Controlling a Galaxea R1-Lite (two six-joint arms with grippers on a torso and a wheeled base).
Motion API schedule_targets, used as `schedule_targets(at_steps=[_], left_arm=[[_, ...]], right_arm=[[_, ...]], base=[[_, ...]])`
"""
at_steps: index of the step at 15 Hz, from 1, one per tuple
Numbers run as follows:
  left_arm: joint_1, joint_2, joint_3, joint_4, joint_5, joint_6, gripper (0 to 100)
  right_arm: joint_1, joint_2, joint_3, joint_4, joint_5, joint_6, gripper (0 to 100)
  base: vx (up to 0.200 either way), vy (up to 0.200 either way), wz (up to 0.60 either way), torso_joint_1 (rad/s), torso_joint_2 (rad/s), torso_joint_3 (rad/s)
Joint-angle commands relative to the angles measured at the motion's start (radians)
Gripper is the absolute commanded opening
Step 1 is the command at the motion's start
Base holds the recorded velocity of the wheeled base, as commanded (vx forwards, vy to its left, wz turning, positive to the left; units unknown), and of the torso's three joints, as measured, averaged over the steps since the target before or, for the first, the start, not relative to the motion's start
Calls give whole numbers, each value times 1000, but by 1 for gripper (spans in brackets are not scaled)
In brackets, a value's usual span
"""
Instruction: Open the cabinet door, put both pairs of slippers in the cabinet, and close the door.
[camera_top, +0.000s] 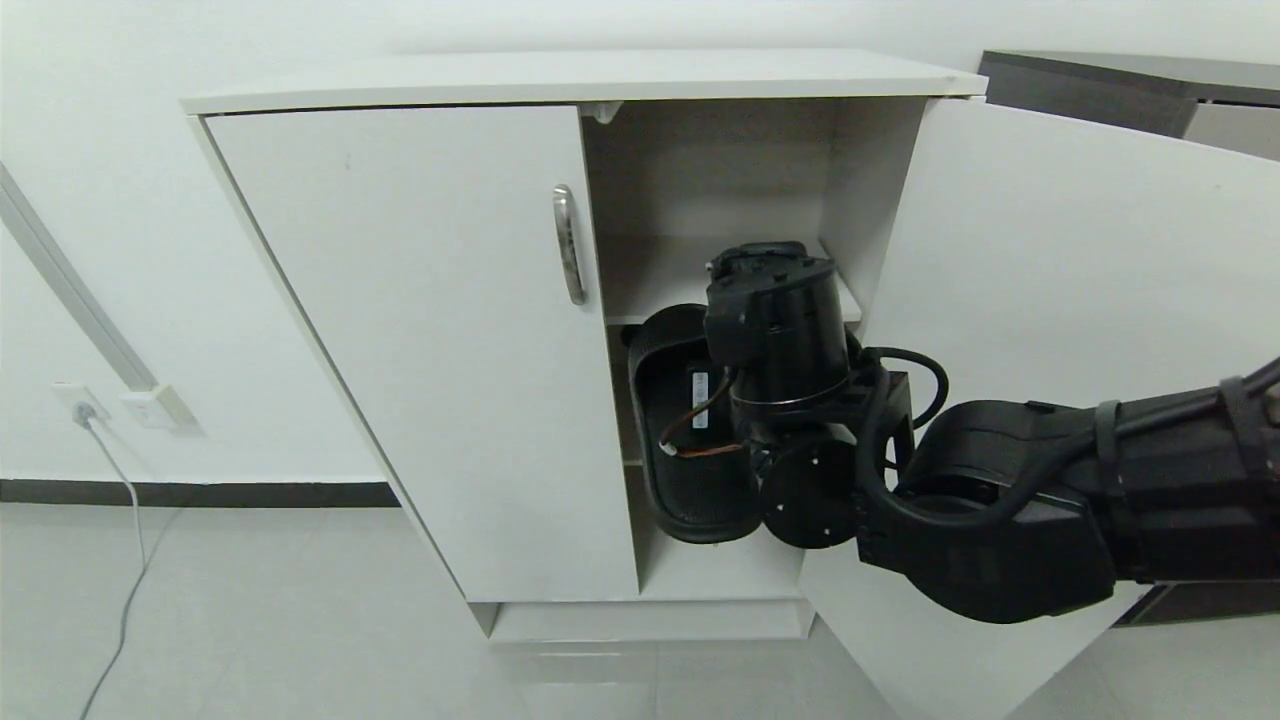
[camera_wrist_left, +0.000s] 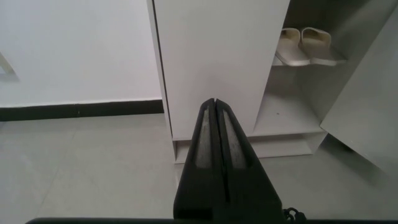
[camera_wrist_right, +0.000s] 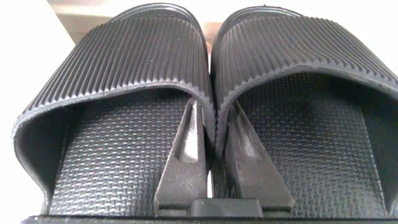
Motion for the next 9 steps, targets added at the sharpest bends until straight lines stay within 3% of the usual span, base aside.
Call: schedule_targets(at_steps=[1,5,9], left_arm=[[0,1,0,0,0,-1,0],[0,1,0,0,0,-3,0],[0,1,0,0,0,-1,0]], right_arm=[[-5,0,-6,-3,1,-10,0],[-9,-4,-2,-10,1,-18,0],[-7,-10,3,-12,1,-18,0]], base=[[0,0,0,0,0,0],[0,0,0,0,0,0],[200,0,0,-7,2,6]])
